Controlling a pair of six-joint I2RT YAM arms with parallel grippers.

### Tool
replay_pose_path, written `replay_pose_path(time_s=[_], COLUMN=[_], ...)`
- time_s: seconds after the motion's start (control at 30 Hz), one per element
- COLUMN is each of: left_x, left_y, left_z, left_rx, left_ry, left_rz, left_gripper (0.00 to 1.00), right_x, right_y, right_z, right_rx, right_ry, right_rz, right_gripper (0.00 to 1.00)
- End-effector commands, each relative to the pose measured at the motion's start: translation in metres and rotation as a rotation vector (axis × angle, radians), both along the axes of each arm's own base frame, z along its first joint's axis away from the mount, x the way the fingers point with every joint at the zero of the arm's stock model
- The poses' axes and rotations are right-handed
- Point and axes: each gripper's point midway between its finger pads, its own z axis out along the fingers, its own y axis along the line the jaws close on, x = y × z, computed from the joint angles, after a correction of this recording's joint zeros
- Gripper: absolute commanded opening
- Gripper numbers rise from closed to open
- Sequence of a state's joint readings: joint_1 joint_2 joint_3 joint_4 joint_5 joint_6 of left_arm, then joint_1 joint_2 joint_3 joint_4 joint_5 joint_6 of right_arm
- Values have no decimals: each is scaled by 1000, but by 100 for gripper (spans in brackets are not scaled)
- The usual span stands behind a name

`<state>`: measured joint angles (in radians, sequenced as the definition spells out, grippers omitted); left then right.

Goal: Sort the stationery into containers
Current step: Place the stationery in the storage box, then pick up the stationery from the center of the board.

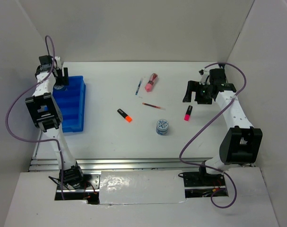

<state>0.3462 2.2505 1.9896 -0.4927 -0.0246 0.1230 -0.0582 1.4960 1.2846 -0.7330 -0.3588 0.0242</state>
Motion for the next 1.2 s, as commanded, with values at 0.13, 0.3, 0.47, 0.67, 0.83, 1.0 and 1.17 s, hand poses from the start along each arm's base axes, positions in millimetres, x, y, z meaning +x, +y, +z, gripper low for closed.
replay_pose_path(time_s=[0.13,0.3,0.47,0.67,0.83,1.0,1.17], left_x=[9,-14,-84,-170,-213,-222,-226], left_y=[-65,-174,-348,-478,-537,-561,-573], left_z=[172,216,188,131,87,59,39], left_rx=[-129,-153,-220,-293,-272,-234,-221], left_ry=[-417,-450,-305,-206,-85,-40,-18], left_rz=[-193,-520,-972,-1266,-1424,-1476,-1511], left_gripper=[81,84,87,91,94,99,99], right_x=[-3,-5,-6,-8,-11,-12,-13], right_y=[3,0,-16,-48,-57,-55,-56], right_z=[20,23,28,36,39,40,42], right_rx=[-12,-19,5,69,90,90,89], right_ry=[-54,-69,-83,-82,-91,-95,-98], right_rz=[18,11,-52,-147,-175,-169,-169], right_gripper=[100,100,100,100,100,100,100])
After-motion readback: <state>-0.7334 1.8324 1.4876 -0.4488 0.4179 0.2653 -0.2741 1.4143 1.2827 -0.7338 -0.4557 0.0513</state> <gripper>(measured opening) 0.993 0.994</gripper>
